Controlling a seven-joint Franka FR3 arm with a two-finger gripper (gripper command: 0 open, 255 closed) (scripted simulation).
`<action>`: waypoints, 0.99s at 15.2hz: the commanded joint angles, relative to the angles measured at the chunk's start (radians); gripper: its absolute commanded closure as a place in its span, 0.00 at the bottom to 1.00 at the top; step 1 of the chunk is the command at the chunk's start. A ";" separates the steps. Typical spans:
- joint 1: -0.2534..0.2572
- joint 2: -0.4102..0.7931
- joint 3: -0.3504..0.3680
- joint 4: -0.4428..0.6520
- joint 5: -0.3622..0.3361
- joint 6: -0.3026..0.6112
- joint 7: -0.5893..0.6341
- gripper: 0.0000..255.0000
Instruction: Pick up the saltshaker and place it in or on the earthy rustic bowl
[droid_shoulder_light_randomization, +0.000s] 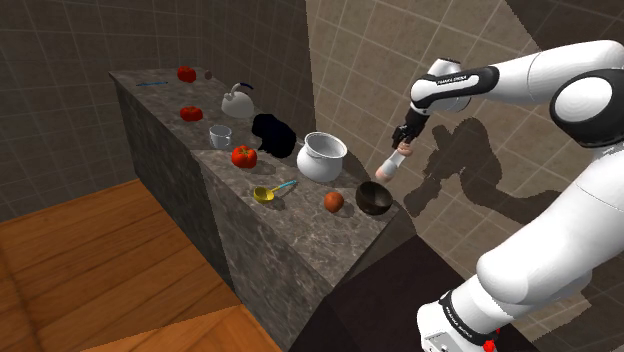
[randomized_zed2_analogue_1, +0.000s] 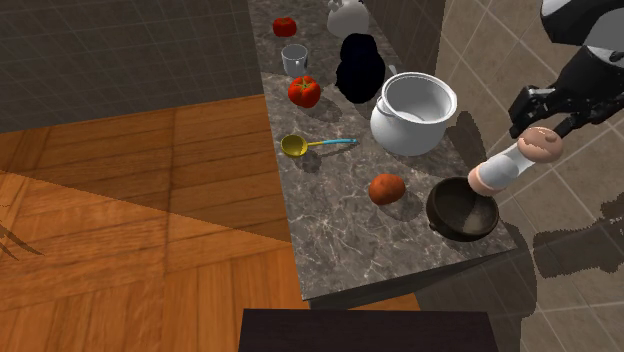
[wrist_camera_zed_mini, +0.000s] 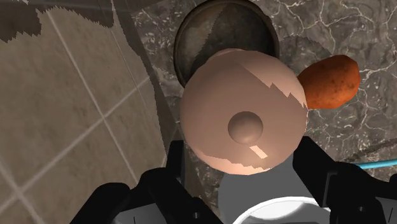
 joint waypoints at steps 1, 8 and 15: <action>0.001 0.014 0.001 -0.013 0.001 0.028 0.003 1.00; -0.001 0.061 0.001 -0.053 0.004 0.114 0.004 1.00; -0.003 0.116 0.002 -0.082 0.008 0.198 0.005 1.00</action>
